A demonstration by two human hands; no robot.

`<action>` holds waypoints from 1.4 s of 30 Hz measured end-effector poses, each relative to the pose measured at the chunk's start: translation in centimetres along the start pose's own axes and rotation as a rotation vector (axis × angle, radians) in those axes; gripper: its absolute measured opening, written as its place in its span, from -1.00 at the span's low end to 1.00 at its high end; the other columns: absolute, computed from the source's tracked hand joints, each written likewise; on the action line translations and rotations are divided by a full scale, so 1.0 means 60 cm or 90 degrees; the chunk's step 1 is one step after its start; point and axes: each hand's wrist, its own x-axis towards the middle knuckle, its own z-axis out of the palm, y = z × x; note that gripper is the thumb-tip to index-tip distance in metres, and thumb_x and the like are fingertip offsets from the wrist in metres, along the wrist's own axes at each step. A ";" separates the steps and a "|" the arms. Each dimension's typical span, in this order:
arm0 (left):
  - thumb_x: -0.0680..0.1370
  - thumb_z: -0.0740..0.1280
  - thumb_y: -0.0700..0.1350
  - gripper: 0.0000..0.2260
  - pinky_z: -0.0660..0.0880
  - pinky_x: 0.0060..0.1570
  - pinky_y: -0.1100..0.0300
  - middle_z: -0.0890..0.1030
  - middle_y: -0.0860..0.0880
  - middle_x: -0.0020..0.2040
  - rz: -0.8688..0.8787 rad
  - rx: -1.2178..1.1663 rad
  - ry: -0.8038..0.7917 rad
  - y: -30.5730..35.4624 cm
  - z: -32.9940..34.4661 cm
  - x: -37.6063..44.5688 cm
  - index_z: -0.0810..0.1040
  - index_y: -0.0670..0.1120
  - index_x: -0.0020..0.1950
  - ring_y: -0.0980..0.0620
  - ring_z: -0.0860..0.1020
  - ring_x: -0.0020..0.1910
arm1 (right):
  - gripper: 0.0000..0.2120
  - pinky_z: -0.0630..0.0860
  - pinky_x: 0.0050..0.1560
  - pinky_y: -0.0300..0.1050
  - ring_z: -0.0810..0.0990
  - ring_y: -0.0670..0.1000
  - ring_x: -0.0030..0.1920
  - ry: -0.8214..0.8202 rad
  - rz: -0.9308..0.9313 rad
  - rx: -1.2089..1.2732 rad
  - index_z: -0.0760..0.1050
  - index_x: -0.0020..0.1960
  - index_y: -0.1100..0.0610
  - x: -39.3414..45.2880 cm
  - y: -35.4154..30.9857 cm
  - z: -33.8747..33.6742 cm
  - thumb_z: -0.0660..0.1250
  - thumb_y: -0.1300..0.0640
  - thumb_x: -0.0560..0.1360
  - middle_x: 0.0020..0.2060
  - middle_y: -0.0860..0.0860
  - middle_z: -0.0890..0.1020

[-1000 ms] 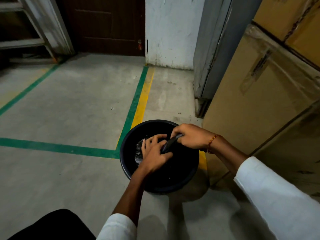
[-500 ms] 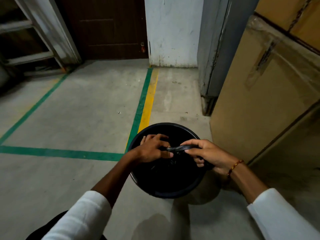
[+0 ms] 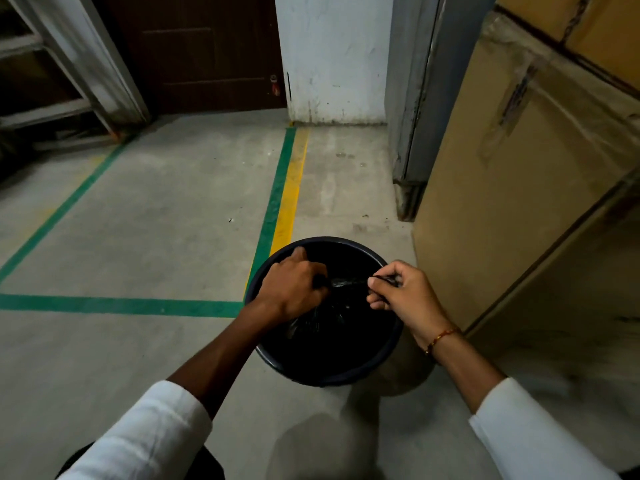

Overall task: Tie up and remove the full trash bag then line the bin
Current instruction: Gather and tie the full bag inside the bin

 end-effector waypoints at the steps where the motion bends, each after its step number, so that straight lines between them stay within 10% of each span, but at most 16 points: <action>1: 0.46 0.31 0.09 -0.78 0.50 0.03 -0.02 0.43 -0.11 0.12 -0.015 0.004 0.015 0.003 -0.001 -0.001 0.58 0.09 0.06 -0.22 0.55 0.07 | -0.87 0.60 -0.34 -0.15 0.65 0.02 -0.40 0.017 -0.016 -0.058 0.47 -0.18 0.17 -0.001 0.004 0.003 0.40 0.29 0.49 -0.34 0.11 0.60; 10: 0.48 0.20 0.07 -0.78 0.38 -0.25 0.08 0.58 -0.05 -0.01 -0.021 0.069 0.104 0.017 0.019 0.008 0.56 -0.02 -0.08 -0.20 0.59 -0.03 | -0.81 0.46 -0.52 -0.23 0.59 -0.05 -0.54 -0.028 0.001 -0.208 0.44 -0.24 0.16 -0.047 -0.003 0.032 0.40 0.20 0.49 -0.49 0.01 0.55; 15: 0.44 0.17 -0.02 -0.67 0.49 0.11 0.04 0.65 -0.03 0.07 0.124 -0.138 -0.094 -0.027 -0.005 0.021 0.62 0.04 0.11 -0.05 0.57 0.10 | -0.81 0.43 -0.54 -0.25 0.55 -0.06 -0.55 -0.015 0.032 -0.094 0.43 -0.25 0.17 -0.055 -0.007 0.040 0.39 0.27 0.49 -0.47 0.04 0.54; 23: 0.59 0.29 -0.11 -0.85 0.47 -0.27 0.24 0.51 -0.02 -0.17 -0.007 -0.342 -0.338 -0.034 -0.041 0.004 0.58 -0.12 0.10 0.05 0.42 -0.27 | -0.83 0.54 -0.40 -0.17 0.60 -0.07 -0.43 0.001 -0.094 -0.170 0.47 -0.24 0.12 0.001 -0.093 0.024 0.41 0.25 0.47 -0.36 0.03 0.58; 34: 0.52 0.33 -0.03 -0.90 0.41 -0.19 0.23 0.57 0.02 -0.17 -0.002 -0.087 -0.241 -0.032 -0.072 0.003 0.64 0.07 -0.04 0.02 0.56 -0.16 | -0.81 0.54 -0.26 0.02 0.55 0.00 -0.32 0.023 -0.171 -0.464 0.47 -0.27 0.07 -0.053 -0.034 0.026 0.43 0.05 0.45 -0.35 -0.04 0.58; 42: 0.53 0.12 -0.33 -0.81 0.49 -0.33 0.26 0.58 -0.09 -0.31 -0.124 -0.337 -0.284 -0.014 -0.060 -0.014 0.49 -0.14 -0.02 0.02 0.56 -0.41 | -0.77 0.37 -0.42 -0.15 0.42 -0.13 -0.52 -0.108 0.051 -0.269 0.49 -0.34 0.07 -0.099 -0.022 0.105 0.46 0.11 0.44 -0.59 -0.08 0.46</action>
